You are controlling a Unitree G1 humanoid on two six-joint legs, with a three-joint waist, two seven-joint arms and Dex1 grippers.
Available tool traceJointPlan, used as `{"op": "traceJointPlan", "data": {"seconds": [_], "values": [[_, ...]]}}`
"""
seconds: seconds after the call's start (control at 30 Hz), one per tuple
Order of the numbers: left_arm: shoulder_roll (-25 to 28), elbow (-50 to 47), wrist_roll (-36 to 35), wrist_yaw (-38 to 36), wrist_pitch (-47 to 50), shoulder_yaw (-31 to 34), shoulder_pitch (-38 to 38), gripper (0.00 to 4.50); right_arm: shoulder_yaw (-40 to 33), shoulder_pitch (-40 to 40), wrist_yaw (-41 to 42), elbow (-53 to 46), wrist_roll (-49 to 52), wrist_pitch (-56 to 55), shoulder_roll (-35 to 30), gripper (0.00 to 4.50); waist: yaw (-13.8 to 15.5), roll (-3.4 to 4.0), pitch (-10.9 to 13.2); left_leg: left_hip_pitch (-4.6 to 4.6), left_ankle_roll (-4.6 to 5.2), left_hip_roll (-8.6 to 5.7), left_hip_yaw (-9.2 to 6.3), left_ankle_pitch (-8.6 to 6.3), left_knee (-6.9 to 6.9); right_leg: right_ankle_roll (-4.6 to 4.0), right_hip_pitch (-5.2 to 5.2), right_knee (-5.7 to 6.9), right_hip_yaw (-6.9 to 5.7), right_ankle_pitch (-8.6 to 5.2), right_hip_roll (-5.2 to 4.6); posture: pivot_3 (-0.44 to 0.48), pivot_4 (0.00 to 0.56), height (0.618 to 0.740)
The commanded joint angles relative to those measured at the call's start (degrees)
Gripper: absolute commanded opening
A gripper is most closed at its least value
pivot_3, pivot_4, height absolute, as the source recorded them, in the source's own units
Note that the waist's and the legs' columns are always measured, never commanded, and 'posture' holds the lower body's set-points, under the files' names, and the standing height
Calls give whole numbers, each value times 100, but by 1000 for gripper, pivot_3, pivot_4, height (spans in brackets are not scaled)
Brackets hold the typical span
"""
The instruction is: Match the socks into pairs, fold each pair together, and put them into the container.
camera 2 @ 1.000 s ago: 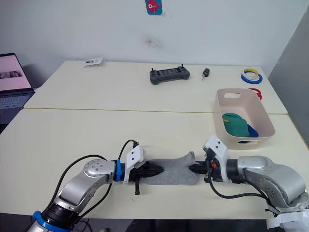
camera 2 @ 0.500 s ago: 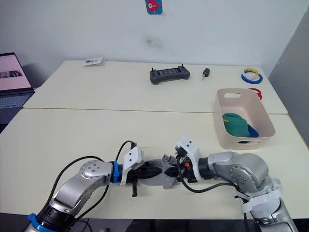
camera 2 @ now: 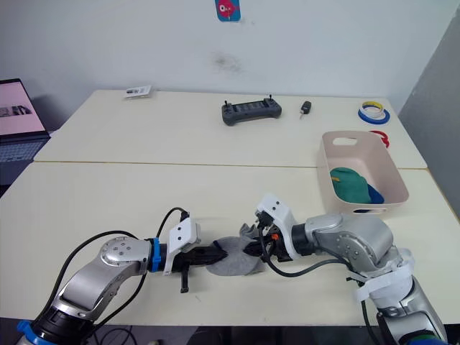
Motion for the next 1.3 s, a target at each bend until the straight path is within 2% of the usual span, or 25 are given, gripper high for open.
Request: {"op": "traceJointPlan", "data": {"seconds": [0.03,0.43,0.63,0.77,1.0,1.17,1.3], "values": [[6,142,161,15,35,-114,101,0,152,-138,104,-148,81,-1,111,38,1,0,0,0,0,0,-1,0,0,0,0,0,0,0,0,0,150,740],[126,44,124,-42,81,-59,139,0,845,-195,-116,604,-551,-427,875,38,-5,1,-1,1,0,1,-1,0,-1,0,-2,0,-1,0,-2,0,150,740],[184,-88,64,-24,122,46,203,0,754,-104,-151,861,-654,-423,1121,38,-6,1,-1,1,0,0,2,0,-3,0,-2,0,0,0,-3,0,150,740],[310,-294,-64,23,209,310,421,0,430,-97,-268,692,-503,-174,1271,1107,-20,1,0,1,0,4,-1,0,-7,0,-5,1,0,0,-1,0,150,740],[291,-637,-441,281,643,901,668,0,-134,-101,-316,-18,-165,388,1034,3478,-10,4,1,0,0,1,-1,0,-9,0,-5,0,-1,0,-6,0,150,740],[444,-1169,-1145,360,1310,1706,993,0,-321,-14,-79,-447,12,246,542,3478,-10,3,3,-3,0,2,-1,0,-9,0,-8,-2,-1,0,-6,0,150,740],[683,-1143,-1449,323,1484,2513,1270,0,-294,109,53,-515,-378,-601,131,3478,-13,7,6,-1,0,3,1,0,-12,0,-10,-3,1,0,-6,0,150,740]]}}
